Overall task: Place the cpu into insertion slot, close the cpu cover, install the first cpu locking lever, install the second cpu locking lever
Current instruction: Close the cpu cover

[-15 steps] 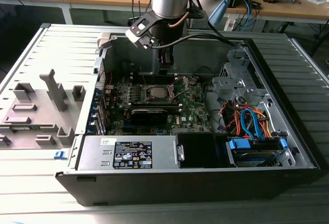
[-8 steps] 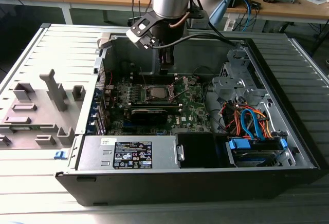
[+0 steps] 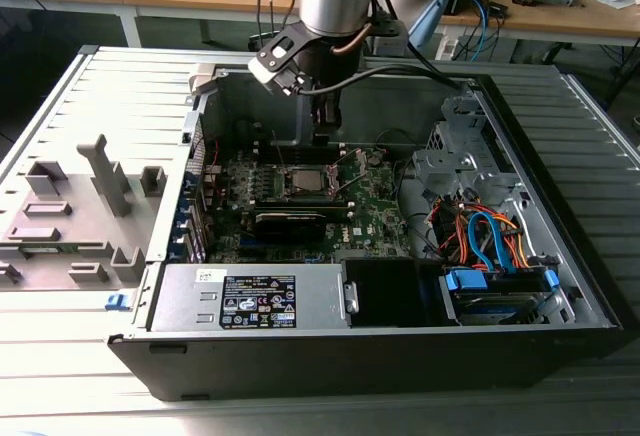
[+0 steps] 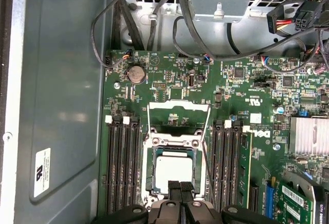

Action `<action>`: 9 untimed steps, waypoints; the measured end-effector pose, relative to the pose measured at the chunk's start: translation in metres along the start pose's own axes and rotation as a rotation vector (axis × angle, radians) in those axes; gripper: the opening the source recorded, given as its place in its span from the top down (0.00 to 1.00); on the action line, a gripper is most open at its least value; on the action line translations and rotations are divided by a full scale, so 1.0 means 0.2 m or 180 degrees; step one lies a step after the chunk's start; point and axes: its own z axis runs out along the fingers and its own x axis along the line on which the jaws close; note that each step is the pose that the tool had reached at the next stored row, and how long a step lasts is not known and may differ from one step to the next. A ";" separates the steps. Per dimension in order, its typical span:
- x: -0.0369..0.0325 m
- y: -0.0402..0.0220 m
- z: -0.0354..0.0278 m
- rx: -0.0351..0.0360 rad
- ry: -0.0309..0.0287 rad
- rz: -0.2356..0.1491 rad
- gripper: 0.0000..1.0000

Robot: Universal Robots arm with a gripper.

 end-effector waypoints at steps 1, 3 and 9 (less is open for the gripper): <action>0.000 0.002 0.000 0.0000 0.0000 0.0000 0.89; 0.000 0.008 0.000 0.0000 0.0000 0.0000 0.89; -0.001 0.020 0.000 0.0000 0.0000 0.0000 0.89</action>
